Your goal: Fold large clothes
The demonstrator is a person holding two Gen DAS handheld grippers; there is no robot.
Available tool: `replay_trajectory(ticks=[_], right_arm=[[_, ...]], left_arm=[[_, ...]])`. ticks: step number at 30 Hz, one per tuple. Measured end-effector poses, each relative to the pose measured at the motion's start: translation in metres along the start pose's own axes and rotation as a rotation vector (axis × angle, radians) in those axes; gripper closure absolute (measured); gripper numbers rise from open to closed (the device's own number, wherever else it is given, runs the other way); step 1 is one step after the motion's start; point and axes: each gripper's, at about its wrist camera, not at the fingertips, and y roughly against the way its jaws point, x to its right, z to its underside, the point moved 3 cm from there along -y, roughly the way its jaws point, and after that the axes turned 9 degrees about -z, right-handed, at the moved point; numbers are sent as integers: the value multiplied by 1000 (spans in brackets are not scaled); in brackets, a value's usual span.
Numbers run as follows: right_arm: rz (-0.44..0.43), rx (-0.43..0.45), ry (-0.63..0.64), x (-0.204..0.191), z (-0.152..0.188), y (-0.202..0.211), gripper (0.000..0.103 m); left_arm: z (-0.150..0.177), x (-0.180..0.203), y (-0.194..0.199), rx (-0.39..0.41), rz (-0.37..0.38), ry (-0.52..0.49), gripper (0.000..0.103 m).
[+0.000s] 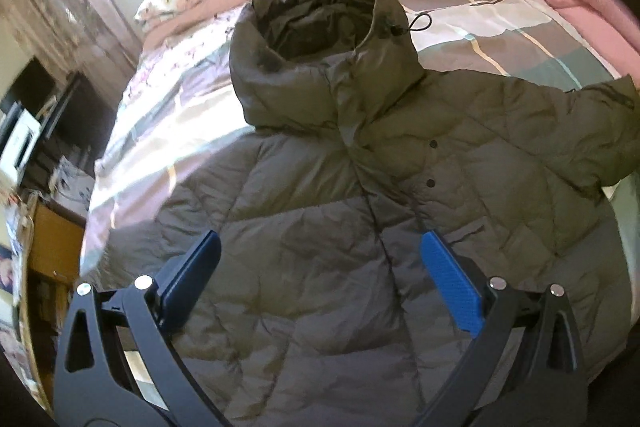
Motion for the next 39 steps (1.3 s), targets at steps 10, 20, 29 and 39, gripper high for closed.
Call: replay_trajectory(ticks=[10,20,29,39], right_arm=[[-334,31,474,-139,79,16,93],[-397,-792,1276,-200,391,-21,40],[-204,-524,1257,-204,355,-41,7],[64,-601,1150,-138,356,-56,7]], left_arm=[[-3,-10,-7,-37,42,88,2],[1,-37,-11,-66,28,197,2],[13,-55,-47,-201,146,314,2],[44,-8,-117,-528,648,582,2]])
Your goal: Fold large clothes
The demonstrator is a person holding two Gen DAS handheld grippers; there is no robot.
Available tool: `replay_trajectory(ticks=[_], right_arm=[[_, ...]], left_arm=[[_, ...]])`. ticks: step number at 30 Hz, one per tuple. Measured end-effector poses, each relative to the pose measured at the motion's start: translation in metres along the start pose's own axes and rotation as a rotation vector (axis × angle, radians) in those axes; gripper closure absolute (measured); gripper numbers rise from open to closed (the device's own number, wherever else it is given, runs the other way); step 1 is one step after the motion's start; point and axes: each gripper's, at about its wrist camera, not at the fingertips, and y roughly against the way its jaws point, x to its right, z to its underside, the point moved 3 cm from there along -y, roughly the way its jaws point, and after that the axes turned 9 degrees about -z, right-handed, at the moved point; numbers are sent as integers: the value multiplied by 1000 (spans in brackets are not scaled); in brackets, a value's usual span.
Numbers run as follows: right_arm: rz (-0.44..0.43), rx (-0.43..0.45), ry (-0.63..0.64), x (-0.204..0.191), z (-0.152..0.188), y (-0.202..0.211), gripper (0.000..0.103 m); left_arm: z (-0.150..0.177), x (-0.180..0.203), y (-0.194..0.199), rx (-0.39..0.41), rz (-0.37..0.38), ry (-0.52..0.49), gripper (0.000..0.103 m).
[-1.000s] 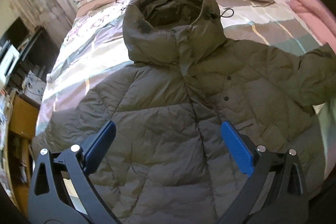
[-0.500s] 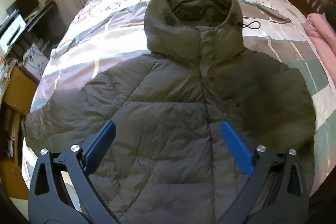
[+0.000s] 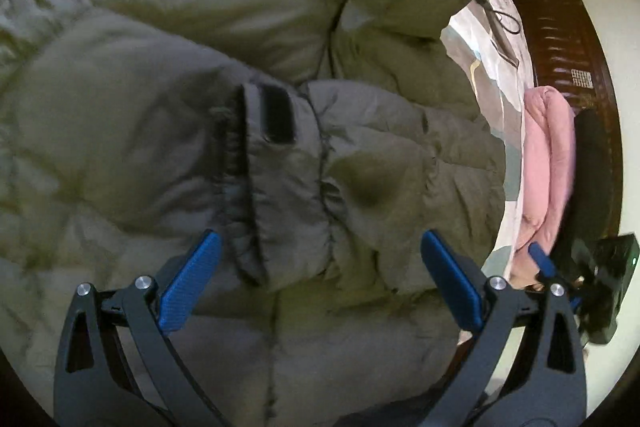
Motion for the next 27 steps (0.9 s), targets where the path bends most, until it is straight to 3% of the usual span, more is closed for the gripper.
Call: replay_trajectory(ticks=[3,6,8,9,11,13,15,16,19,21,23,24,25,26,27], right_arm=[[20,-25,27,-6,4,-6,7],[79,-72,59,-8,10,-17,7],[119,-96,72,-9,13,-26,7],[134,-109,76,-9,15,-30,7],[136,-123,76,-9,17,-34,7],[139,-122,74,-9,15,-33,7],[141,-106,69,-8,13,-30,7],[141,-97,64,-6,12,-27,7],[148,-65,29,2,9,-20,7],[170,-45,-4,11,7,-16,7],[189,-32,-64,23,4,-13,7],[182,-29,-90,27,4,-12,7],[167,-24,-125,32,4,-11,7],[161,-18,-147,34,4,-9,7],[166,-7,-166,37,4,-7,7]], left_arm=[[-2,13,-1,60,38,-29,5],[-2,30,-3,95,41,-105,45],[-3,36,-6,113,5,-134,90],[-4,38,-7,130,-8,-146,97],[-7,41,-1,174,-1,-163,99],[-13,45,15,247,-26,-183,99],[-20,45,45,374,-56,-176,99],[-24,42,63,448,-77,-147,100],[-30,25,92,551,-141,-77,100],[-33,13,92,541,-221,-53,100],[-34,8,80,475,-205,-53,93],[-33,10,72,436,-198,-61,87],[-31,15,63,402,-207,-79,66],[-29,20,56,377,-226,-98,36],[-27,26,51,361,-232,-113,22]])
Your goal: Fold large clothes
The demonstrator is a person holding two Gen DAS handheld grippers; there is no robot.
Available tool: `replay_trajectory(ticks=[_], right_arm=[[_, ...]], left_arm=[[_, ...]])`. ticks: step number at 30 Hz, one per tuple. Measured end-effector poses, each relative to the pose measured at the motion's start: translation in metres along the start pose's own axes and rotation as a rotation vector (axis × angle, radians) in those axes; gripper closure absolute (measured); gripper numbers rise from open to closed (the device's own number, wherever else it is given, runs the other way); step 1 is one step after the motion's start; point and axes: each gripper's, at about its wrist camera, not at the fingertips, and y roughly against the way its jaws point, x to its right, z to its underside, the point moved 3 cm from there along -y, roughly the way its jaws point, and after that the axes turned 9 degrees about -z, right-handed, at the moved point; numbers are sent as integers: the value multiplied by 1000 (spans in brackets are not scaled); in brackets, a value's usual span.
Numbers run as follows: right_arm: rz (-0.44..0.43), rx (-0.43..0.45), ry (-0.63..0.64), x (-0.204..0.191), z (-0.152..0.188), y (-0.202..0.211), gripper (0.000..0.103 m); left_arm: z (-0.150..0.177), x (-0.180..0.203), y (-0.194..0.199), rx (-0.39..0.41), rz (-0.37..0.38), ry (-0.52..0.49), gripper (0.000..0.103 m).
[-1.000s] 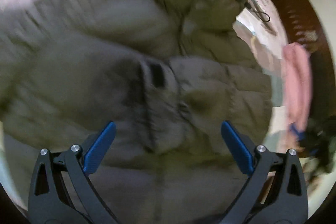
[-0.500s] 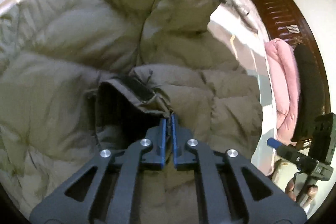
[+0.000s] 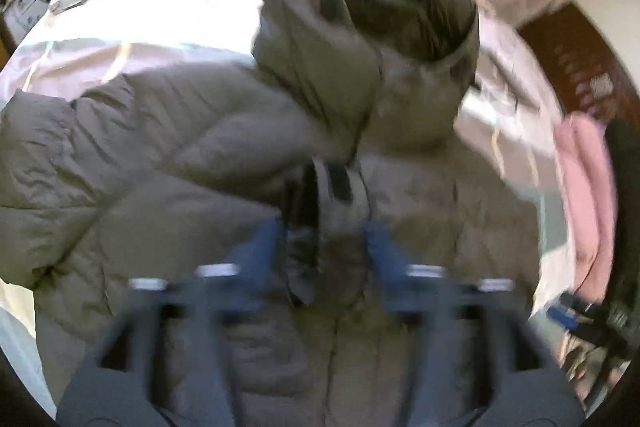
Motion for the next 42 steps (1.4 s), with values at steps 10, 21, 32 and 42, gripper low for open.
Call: replay_trajectory(ticks=[10,21,32,42], right_arm=[[58,6,-42,17,-4,-3,7],[90,-16,138,-12,10,-27,7],[271,-166,166,11,21,-79,8],[219,143,265,-20,-4,-29,8]], left_arm=[[23,44,-43,-100,53,-162,61],[14,27,-36,-46,-89,-140,96],[7,-9,-46,-84,-227,-101,96],[-5,22,3,126,-114,-157,76]])
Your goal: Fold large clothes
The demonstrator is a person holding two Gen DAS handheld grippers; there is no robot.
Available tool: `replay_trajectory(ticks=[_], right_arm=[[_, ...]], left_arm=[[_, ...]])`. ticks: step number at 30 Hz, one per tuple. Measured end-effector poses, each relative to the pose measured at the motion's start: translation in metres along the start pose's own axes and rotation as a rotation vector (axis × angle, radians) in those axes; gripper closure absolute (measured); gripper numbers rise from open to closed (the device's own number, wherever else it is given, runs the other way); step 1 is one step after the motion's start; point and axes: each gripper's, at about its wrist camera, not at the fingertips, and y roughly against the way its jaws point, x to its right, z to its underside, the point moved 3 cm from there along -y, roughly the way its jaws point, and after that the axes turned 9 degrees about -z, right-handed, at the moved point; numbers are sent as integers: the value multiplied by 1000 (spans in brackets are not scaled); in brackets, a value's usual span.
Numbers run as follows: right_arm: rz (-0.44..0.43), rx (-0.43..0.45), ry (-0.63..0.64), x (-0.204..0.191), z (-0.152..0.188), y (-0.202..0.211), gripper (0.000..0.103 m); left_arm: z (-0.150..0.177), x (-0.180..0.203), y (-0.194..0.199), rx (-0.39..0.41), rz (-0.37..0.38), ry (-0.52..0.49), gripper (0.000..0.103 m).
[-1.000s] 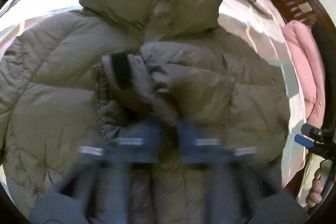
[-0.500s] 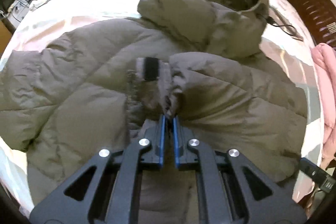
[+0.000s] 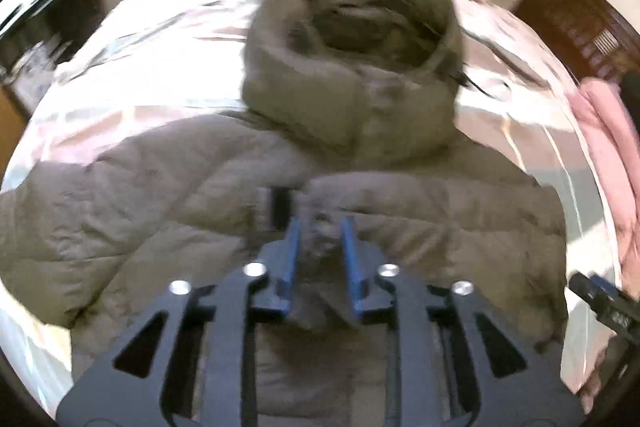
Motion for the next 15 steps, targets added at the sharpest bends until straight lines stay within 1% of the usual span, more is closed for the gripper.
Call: replay_trajectory(ticks=[1,2,3,4,5,6,8,9,10,11,12,13,14,15], right_arm=[[-13,-32,4,-1,2,-11,8],[-15,-58,6,-1,5,-18,8],[4,-120,12,0,10,-34,8],[41,-177,20,1,18,-48,8],[86,-233,35,5,26,-65,8],[102,-245,47,6,29,-73,8],[132,-241,67,4,30,-77,8],[142,-233,67,2,29,-74,8],[150,-205,64,-2,26,-67,8],[143,-162,59,-6,23,-58,8],[115,-102,66,-14,18,-46,8],[111,-88,85,-20,17,-42,8],[117,-107,116,-26,18,-45,8],[119,-147,135,-31,21,-51,8]], left_arm=[[3,7,-6,-19,19,-18,72],[7,16,-14,-57,27,-44,69],[12,21,-25,-97,21,-64,67],[16,24,-35,-137,12,-78,64],[23,25,-48,-187,2,-85,64],[28,24,-58,-228,-1,-85,64],[35,17,-74,-290,-8,-66,64],[34,13,-75,-295,-7,-51,64],[32,9,-74,-290,-11,-37,63],[29,4,-71,-275,-17,-24,52],[26,0,-67,-263,-21,-17,44],[24,-5,-64,-253,-29,-9,26],[22,-13,-61,-245,-40,12,19],[20,-23,-58,-243,-41,41,19]])
